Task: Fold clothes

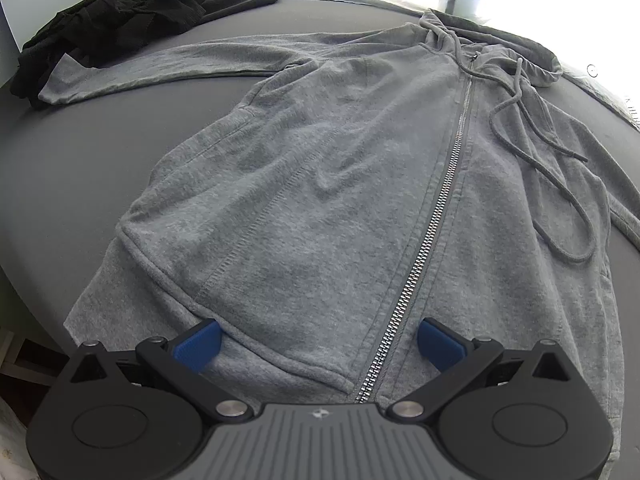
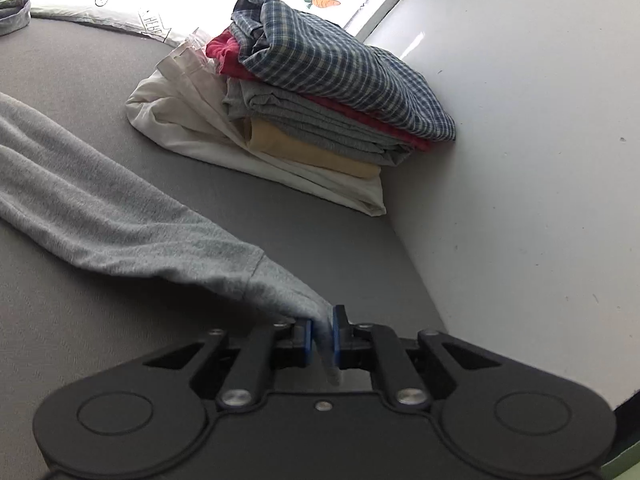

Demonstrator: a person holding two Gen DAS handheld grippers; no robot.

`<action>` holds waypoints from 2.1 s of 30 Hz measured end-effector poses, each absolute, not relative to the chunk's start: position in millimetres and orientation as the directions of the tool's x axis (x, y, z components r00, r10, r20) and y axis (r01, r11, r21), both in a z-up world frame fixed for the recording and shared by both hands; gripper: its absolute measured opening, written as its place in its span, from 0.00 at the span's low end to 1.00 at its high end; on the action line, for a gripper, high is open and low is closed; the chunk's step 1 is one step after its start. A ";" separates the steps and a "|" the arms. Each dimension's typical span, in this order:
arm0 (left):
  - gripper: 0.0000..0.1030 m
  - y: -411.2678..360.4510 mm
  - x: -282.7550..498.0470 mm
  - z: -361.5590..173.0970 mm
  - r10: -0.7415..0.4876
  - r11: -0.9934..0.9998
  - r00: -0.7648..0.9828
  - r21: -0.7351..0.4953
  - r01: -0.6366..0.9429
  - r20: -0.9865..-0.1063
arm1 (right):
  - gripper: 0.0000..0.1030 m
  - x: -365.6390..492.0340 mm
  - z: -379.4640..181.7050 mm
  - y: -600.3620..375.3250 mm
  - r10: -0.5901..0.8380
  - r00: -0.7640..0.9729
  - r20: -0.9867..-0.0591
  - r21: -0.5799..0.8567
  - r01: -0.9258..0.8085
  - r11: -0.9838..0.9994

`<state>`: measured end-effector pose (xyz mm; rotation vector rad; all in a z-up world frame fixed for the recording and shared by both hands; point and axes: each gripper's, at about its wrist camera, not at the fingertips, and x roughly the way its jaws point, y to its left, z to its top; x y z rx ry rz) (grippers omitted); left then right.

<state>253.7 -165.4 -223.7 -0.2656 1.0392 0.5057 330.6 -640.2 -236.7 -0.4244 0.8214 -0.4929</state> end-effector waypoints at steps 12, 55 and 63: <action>1.00 -167.6 251.1 -224.2 0.285 0.854 0.424 0.026 -0.520 -0.860 | 0.60 290.9 -195.6 -655.8 -0.409 0.713 -0.570 -0.184 0.375 0.909; 1.00 -168.7 250.3 -223.1 0.291 0.853 0.436 0.025 -0.522 -0.852 | 0.45 294.6 -218.1 -719.4 -0.215 0.697 -0.684 0.319 0.551 0.771; 1.00 -169.1 249.6 -223.3 0.291 0.855 0.439 0.025 -0.519 -0.850 | 0.58 320.9 -214.2 -749.5 -0.301 0.680 -0.669 0.152 0.521 0.840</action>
